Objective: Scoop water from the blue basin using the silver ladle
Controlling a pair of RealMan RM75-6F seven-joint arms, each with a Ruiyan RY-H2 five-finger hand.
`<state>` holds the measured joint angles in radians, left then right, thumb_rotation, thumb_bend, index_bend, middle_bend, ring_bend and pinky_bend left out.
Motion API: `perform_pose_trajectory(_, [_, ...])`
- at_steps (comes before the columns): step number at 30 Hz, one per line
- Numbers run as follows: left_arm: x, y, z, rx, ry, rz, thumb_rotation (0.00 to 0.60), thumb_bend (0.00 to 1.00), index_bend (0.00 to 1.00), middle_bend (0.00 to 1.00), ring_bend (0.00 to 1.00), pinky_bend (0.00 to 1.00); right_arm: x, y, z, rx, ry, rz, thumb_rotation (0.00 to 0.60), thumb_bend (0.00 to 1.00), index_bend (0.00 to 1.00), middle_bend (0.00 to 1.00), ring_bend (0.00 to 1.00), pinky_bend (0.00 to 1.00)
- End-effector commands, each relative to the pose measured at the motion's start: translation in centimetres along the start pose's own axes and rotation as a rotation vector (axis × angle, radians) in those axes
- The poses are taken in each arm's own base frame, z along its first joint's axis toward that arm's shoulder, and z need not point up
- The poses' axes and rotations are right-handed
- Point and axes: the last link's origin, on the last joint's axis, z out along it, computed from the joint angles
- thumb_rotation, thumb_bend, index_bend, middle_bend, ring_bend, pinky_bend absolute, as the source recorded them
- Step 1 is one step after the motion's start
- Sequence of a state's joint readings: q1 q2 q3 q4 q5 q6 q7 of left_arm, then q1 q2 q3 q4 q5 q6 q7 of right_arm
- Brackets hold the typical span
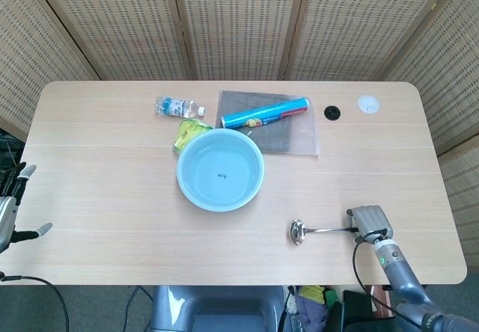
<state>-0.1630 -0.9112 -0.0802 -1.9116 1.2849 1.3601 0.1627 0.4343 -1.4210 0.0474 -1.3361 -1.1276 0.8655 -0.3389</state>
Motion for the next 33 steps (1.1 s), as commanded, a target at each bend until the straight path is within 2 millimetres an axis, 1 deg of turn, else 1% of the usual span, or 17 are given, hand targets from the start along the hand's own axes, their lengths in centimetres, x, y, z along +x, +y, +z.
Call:
perform_pose_trajectory(1, [0.0, 0.0, 0.0, -0.001, -0.001, -0.001, 0.600, 0.00, 0.00, 0.00, 0.00, 0.00, 1.2, 0.6, -0.8, 0.027, 0.002, 0.075, 0.600, 1.00, 0.88, 0.97, 1.00, 1.00])
perform_pose_trajectory(7, [-0.1, 0.1, 0.1, -0.003, -0.005, 0.000, 0.600, 0.00, 0.00, 0.00, 0.00, 0.00, 3.4, 2.0, -2.0, 0.048, -0.022, 0.246, 0.600, 1.00, 0.89, 0.97, 1.00, 1.00])
perform_pose_trajectory(13, [-0.2, 0.2, 0.3, 0.000, -0.010, 0.003, 0.600, 0.00, 0.00, 0.00, 0.00, 0.00, 5.3, 3.2, -3.0, 0.087, -0.022, 0.343, 0.600, 1.00, 0.89, 0.97, 1.00, 1.00])
perform_pose_trajectory(19, [-0.2, 0.2, 0.4, 0.003, -0.013, 0.003, 0.600, 0.00, 0.00, 0.00, 0.00, 0.00, 6.8, 4.4, -3.9, 0.135, -0.015, 0.379, 0.600, 1.00, 0.90, 0.97, 1.00, 1.00])
perform_pose_trajectory(25, [-0.3, 0.2, 0.5, 0.006, -0.017, 0.006, 0.600, 0.00, 0.00, 0.00, 0.00, 0.00, 8.5, 6.3, -4.4, 0.145, -0.016, 0.388, 0.600, 1.00, 0.90, 0.97, 1.00, 1.00])
perform_pose_trajectory(30, [-0.4, 0.2, 0.7, 0.009, -0.020, 0.007, 0.600, 0.00, 0.00, 0.00, 0.00, 0.00, 11.6, 7.7, -4.7, 0.138, 0.030, 0.379, 0.600, 1.00, 0.90, 0.97, 1.00, 1.00])
perform_pose_trajectory(33, [-0.3, 0.2, 0.9, 0.013, -0.022, 0.005, 0.600, 0.00, 0.00, 0.00, 0.00, 0.00, 14.4, 8.1, -4.9, 0.141, 0.061, 0.367, 0.600, 1.00, 0.90, 0.97, 1.00, 1.00])
